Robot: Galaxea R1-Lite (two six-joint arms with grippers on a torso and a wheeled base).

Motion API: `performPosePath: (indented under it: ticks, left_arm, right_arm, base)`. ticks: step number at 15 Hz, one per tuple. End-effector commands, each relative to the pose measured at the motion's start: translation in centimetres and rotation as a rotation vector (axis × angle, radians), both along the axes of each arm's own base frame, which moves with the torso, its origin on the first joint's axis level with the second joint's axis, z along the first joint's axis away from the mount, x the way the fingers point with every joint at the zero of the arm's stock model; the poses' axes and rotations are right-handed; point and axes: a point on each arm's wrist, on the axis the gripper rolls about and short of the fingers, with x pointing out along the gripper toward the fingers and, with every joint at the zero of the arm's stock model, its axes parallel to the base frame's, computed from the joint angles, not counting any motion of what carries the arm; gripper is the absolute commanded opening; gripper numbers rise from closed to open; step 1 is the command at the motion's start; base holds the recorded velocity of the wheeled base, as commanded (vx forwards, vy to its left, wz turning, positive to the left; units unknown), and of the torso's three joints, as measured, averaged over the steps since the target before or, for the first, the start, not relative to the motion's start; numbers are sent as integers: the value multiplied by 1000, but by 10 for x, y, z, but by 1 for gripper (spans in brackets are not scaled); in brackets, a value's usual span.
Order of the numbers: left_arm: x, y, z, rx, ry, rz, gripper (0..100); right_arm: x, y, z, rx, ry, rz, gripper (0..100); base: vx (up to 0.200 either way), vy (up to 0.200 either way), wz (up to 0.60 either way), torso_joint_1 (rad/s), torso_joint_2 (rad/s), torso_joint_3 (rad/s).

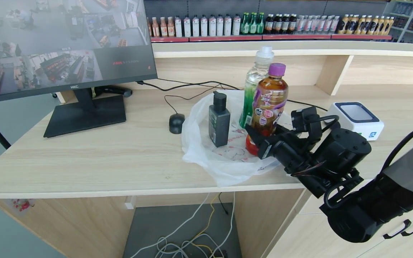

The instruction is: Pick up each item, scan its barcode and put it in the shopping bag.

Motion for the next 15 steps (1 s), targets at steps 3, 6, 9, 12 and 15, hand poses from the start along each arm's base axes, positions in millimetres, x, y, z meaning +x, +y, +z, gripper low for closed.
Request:
performPosePath:
  ticks: [3, 6, 9, 12, 15]
  left_arm:
    - [0, 0, 0, 0, 0, 0, 100]
    - [0, 0, 0, 0, 0, 0, 100]
    - [0, 0, 0, 0, 0, 0, 100]
    - [0, 0, 0, 1, 0, 0, 100]
    - [0, 0, 0, 1, 0, 0, 100]
  right_arm:
    - [-2, -2, -2, 18, 17, 2, 100]
    - [-6, -4, 1, 19, 15, 0, 100]
    - [-25, -15, 16, 29, -5, 1, 100]
    - [-45, -30, 31, 42, -29, -13, 100]
    - [-71, -55, 46, 57, -62, -49, 100]
  base:
    - [0, 0, 0, 0, 0, 0]
    - [0, 0, 0, 0, 0, 0]
    - [0, 0, 0, 0, 0, 0]
    - [0, 0, 0, 0, 0, 0]
    - [0, 0, 0, 0, 0, 0]
